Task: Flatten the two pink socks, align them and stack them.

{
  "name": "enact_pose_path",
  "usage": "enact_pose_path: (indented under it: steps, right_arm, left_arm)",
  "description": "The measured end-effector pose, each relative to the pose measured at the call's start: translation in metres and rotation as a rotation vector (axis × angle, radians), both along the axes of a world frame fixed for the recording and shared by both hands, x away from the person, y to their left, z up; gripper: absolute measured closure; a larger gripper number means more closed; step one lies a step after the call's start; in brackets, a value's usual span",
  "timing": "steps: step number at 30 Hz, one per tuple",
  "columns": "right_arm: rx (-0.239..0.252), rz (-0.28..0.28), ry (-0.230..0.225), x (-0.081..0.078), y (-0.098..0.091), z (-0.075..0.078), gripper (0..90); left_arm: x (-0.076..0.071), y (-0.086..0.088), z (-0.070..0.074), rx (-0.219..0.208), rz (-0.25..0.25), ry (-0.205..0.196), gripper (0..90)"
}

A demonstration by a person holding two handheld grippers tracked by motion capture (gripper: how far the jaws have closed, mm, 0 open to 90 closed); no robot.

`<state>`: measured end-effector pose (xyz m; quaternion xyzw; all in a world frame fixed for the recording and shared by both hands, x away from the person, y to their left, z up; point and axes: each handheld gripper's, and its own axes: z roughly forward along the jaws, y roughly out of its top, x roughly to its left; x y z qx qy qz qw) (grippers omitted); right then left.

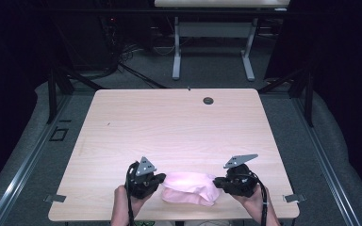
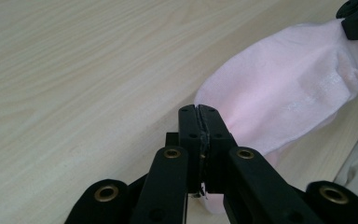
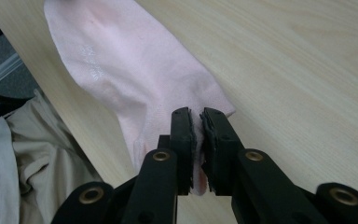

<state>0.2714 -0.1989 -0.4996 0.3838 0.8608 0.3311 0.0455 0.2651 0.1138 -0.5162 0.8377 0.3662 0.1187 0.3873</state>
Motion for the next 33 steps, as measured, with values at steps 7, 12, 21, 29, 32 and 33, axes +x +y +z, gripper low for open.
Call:
enact_pose_path:
  steps: [7, 12, 21, 29, 32, 33]
  right_arm:
    - [-0.057, 0.048, 0.048, 0.005, 0.011, -0.020, 82.6]
    - [-0.086, 0.067, 0.058, 0.012, 0.017, -0.042, 81.9]
    - [-0.140, 0.040, 0.029, 0.009, 0.021, -0.054, 66.7]
    - [-0.085, 0.006, -0.015, 0.001, 0.022, -0.044, 28.6]
    - [-0.147, 0.001, -0.022, -0.001, 0.028, -0.055, 21.8]
    - [-0.153, -0.003, -0.015, -0.002, 0.030, -0.060, 20.5]
  left_arm:
    - [-0.008, 0.001, -0.025, 0.046, 0.020, 0.024, 88.9]
    - [-0.009, 0.001, -0.040, 0.088, 0.022, 0.032, 85.4]
    - [-0.011, 0.000, -0.044, 0.136, 0.049, 0.006, 46.4]
    - [-0.005, -0.007, -0.038, 0.138, 0.078, -0.014, 22.4]
    - [-0.003, -0.012, -0.045, 0.184, 0.081, -0.014, 21.6]
    - [-0.003, -0.012, -0.047, 0.196, 0.086, -0.017, 21.5]
